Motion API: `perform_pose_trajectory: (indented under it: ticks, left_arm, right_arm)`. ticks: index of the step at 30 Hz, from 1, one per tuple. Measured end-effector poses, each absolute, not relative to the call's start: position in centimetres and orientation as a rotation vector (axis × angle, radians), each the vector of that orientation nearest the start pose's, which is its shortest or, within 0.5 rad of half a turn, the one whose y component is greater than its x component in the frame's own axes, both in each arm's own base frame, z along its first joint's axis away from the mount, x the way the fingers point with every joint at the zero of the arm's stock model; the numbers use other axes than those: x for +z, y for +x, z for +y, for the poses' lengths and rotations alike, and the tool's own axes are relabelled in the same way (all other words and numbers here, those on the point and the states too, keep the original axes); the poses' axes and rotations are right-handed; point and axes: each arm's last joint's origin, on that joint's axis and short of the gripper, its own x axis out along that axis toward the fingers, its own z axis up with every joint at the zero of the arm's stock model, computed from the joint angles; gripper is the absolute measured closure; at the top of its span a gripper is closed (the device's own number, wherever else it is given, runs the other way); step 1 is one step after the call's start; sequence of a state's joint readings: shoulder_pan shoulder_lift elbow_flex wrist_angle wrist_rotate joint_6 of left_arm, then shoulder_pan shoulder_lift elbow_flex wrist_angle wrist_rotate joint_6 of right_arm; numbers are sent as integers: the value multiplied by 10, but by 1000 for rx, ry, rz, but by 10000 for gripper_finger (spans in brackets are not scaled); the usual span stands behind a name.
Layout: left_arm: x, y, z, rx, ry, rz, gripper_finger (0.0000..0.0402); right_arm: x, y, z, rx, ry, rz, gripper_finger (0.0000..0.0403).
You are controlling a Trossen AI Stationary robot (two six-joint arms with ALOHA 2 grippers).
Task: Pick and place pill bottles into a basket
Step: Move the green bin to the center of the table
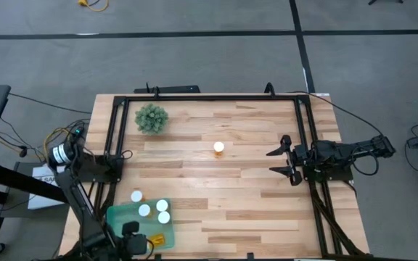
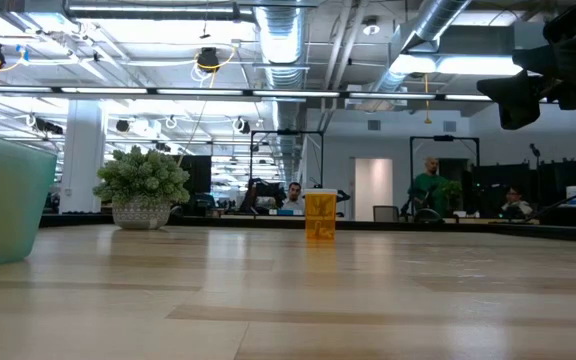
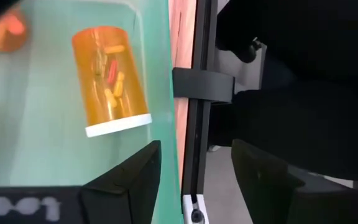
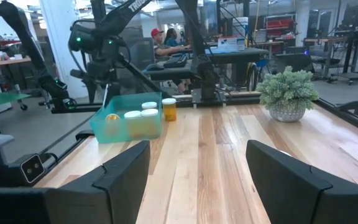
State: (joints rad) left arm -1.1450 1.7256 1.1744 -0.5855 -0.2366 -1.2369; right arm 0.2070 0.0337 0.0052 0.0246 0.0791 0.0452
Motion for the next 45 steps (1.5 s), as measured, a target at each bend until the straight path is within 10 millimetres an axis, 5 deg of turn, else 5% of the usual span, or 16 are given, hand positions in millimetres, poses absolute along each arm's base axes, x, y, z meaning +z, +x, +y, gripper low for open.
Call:
perform_pose_trajectory:
  ticks: [11, 23, 27, 45]
  left_arm:
    - [191, 149, -310, -48, -292, 1188, 230]
    - [190, 149, -307, -26, -244, 1167, 381]
    - [190, 152, -305, -24, -207, 1138, 397]
    - [191, 223, -258, -51, 101, 1068, 401]
  right_arm:
    - [165, 98, 18, 127, 44, 7, 143]
    - [165, 98, 18, 128, 45, 7, 143]
    - [165, 98, 18, 128, 45, 6, 143]
    - [165, 98, 18, 128, 45, 7, 143]
